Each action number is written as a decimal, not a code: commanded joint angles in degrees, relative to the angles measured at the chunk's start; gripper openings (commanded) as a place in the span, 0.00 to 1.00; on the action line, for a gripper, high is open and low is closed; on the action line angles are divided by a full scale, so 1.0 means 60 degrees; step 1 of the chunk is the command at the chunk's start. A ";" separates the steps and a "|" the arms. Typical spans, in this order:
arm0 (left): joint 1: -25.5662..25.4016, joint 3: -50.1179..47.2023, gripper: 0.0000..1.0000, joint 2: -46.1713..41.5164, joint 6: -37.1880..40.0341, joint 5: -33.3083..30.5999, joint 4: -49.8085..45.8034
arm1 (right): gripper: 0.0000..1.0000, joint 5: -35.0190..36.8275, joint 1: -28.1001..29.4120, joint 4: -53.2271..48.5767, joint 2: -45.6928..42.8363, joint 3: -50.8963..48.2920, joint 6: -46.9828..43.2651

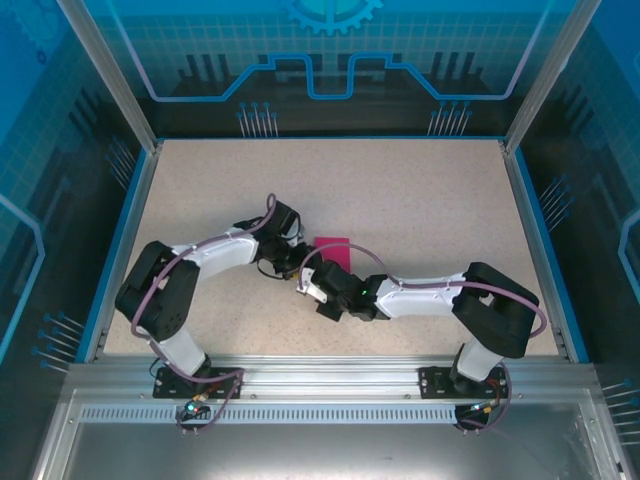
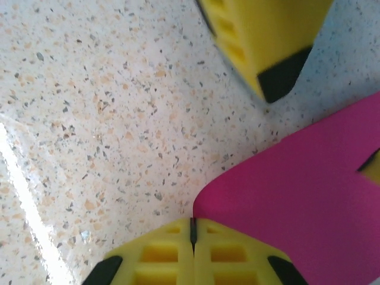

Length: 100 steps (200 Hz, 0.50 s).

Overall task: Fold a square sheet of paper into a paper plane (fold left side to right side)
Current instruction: Third fold the triangle at the center of the table.

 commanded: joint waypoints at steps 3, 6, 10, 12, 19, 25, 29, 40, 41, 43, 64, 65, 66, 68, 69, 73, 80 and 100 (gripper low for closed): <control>0.0464 0.0234 0.56 -0.0551 0.0743 0.0211 -0.0936 | 0.00 -0.0243 -0.0225 -0.0351 -0.0092 0.0014 0.0252; 0.0486 0.0286 0.55 -0.0540 0.0768 0.0224 -0.0952 | 0.00 -0.0255 -0.0235 -0.0353 -0.0085 0.0017 0.0255; 0.0501 0.0350 0.55 -0.0501 0.0798 0.0247 -0.0943 | 0.00 -0.0268 -0.0244 -0.0356 -0.0080 0.0018 0.0274; 0.0498 0.0403 0.54 -0.0465 0.0816 0.0283 -0.0941 | 0.00 -0.0273 -0.0243 -0.0349 -0.0080 0.0025 0.0264; 0.0489 0.0610 0.52 -0.0302 0.0871 0.0410 -0.0880 | 0.00 -0.0271 -0.0237 -0.0360 -0.0066 0.0033 0.0275; 0.0495 0.0801 0.50 -0.0094 0.0894 0.0598 -0.0793 | 0.00 -0.0283 -0.0242 -0.0360 -0.0047 0.0038 0.0301; 0.0488 0.0961 0.48 0.0071 0.0920 0.0729 -0.0735 | 0.00 -0.0288 -0.0258 -0.0358 -0.0031 0.0040 0.0302; 0.0453 0.1419 0.43 0.0580 0.0950 0.0927 -0.0652 | 0.00 -0.0281 -0.0256 -0.0371 0.0004 0.0062 0.0317; 0.0448 0.1457 0.43 0.0608 0.0952 0.0935 -0.0642 | 0.00 -0.0285 -0.0257 -0.0378 0.0013 0.0062 0.0311; 0.0444 0.1540 0.42 0.0720 0.0964 0.0971 -0.0646 | 0.00 -0.0288 -0.0257 -0.0383 0.0020 0.0072 0.0313; 0.0250 0.2466 0.36 0.1733 0.1033 0.1135 -0.0579 | 0.00 -0.0243 -0.0275 -0.0400 0.0033 0.0093 0.0350; 0.0251 0.2485 0.36 0.1785 0.1045 0.1142 -0.0576 | 0.00 -0.0243 -0.0275 -0.0400 0.0033 0.0093 0.0350; 0.0237 0.2517 0.36 0.1833 0.1050 0.1160 -0.0575 | 0.00 -0.0255 -0.0273 -0.0400 0.0036 0.0091 0.0363; 0.0227 0.2622 0.35 0.1934 0.1055 0.1163 -0.0581 | 0.00 -0.0258 -0.0272 -0.0389 0.0037 0.0094 0.0374; 0.0218 0.2644 0.35 0.1981 0.1063 0.1178 -0.0585 | 0.00 -0.0259 -0.0272 -0.0394 0.0030 0.0093 0.0376; 0.0175 0.2847 0.34 0.2185 0.1078 0.1219 -0.0595 | 0.00 -0.0257 -0.0283 -0.0397 0.0027 0.0109 0.0377; 0.0114 0.3151 0.32 0.2522 0.1116 0.1239 -0.0650 | 0.00 -0.0251 -0.0286 -0.0400 0.0037 0.0105 0.0379; -0.0020 0.3819 0.29 0.3301 0.1259 0.1217 -0.0807 | 0.00 -0.0327 -0.0327 -0.0429 0.0028 0.0124 0.0396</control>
